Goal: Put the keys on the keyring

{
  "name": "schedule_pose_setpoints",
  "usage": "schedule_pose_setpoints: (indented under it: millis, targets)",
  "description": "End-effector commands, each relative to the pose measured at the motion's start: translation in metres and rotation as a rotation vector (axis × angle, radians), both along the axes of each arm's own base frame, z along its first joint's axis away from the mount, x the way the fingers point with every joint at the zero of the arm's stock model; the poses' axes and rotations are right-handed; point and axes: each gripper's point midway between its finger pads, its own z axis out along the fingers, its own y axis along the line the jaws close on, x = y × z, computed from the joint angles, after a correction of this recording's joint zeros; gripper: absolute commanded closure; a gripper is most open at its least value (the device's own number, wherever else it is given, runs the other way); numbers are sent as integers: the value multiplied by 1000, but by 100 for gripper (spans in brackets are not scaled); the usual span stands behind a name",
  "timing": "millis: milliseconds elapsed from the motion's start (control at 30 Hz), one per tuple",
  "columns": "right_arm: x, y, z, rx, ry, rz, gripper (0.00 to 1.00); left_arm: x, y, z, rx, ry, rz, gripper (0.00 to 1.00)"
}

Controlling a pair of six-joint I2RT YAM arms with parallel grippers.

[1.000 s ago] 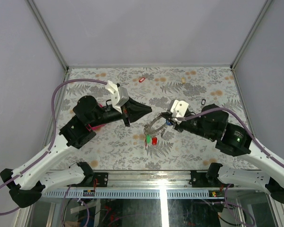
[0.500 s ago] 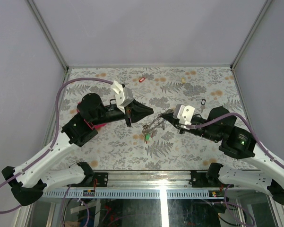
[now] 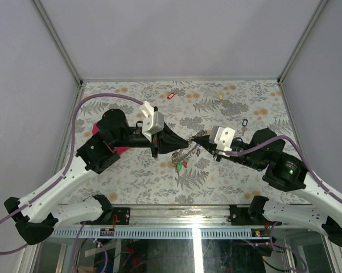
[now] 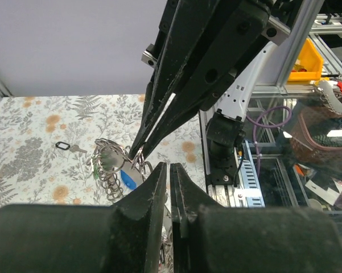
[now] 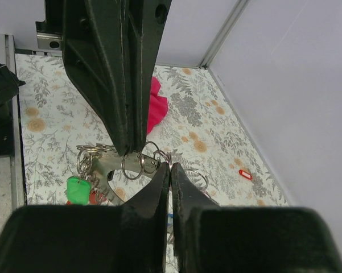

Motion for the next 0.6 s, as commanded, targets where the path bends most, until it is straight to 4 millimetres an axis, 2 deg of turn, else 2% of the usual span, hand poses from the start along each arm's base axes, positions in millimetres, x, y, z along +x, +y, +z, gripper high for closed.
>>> schedule_pose_setpoints:
  millis: [0,367,567]
  targets:
    - [-7,-1,43,134,-87,30,100,-11,-2,6,1,-25,-74,92]
    - [-13,2,43,145,-68,64,100,0,-6,3,3,-16,-29,94]
    - [-16,3,44,154,-60,77,100,2,-7,3,2,-7,-20,98]
